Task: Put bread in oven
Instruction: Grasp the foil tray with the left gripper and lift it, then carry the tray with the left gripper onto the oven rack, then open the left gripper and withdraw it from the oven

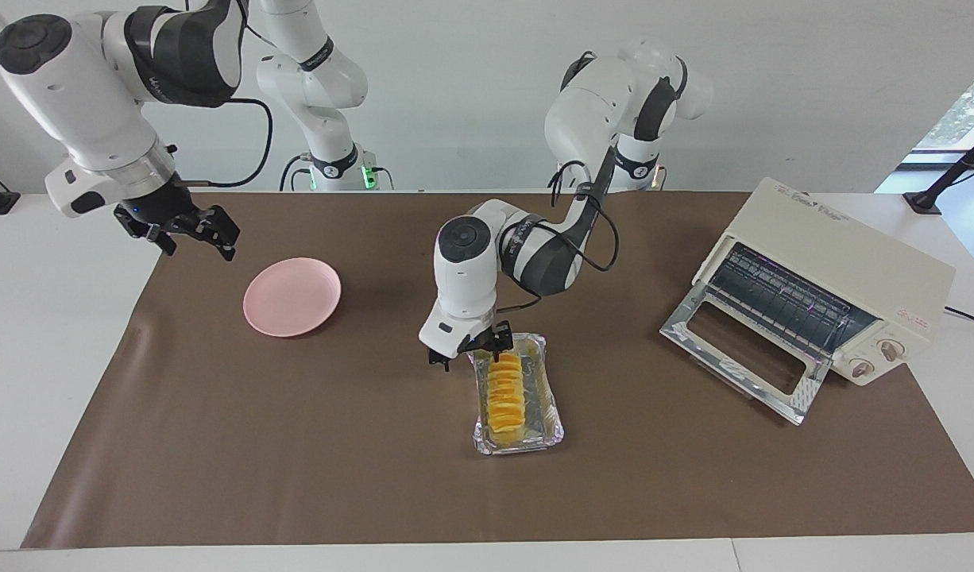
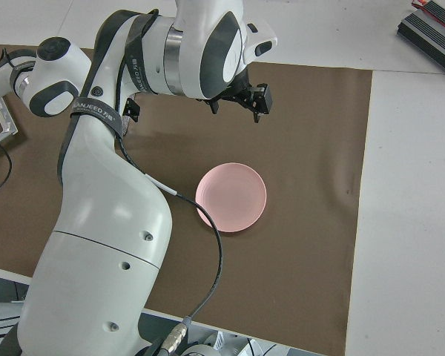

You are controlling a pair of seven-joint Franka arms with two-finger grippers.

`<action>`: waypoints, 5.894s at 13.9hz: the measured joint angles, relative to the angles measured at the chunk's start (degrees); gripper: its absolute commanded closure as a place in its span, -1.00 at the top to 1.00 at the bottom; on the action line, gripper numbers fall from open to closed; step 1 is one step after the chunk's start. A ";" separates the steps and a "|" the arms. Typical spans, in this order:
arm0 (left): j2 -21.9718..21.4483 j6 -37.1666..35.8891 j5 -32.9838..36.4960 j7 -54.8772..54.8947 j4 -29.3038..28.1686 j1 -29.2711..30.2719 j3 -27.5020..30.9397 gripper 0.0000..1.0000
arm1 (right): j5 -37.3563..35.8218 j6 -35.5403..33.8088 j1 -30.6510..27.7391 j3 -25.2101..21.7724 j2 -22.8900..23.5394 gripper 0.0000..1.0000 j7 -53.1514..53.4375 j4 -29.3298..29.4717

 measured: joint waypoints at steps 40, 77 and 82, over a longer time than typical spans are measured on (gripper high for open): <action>-7.97 -22.36 -4.60 -20.17 -3.81 9.36 19.85 -1.00 | 0.03 -1.61 3.09 -2.95 -1.68 1.00 -3.62 0.02; -39.57 -2.44 -3.12 -3.99 -52.97 21.16 20.26 -1.00 | 0.03 -1.62 3.09 -2.95 -1.68 1.00 -3.62 -0.02; -39.89 -1.78 -3.10 -2.64 -53.28 21.30 20.22 1.00 | 0.03 -1.61 3.09 -2.96 -1.68 1.00 -3.62 -0.02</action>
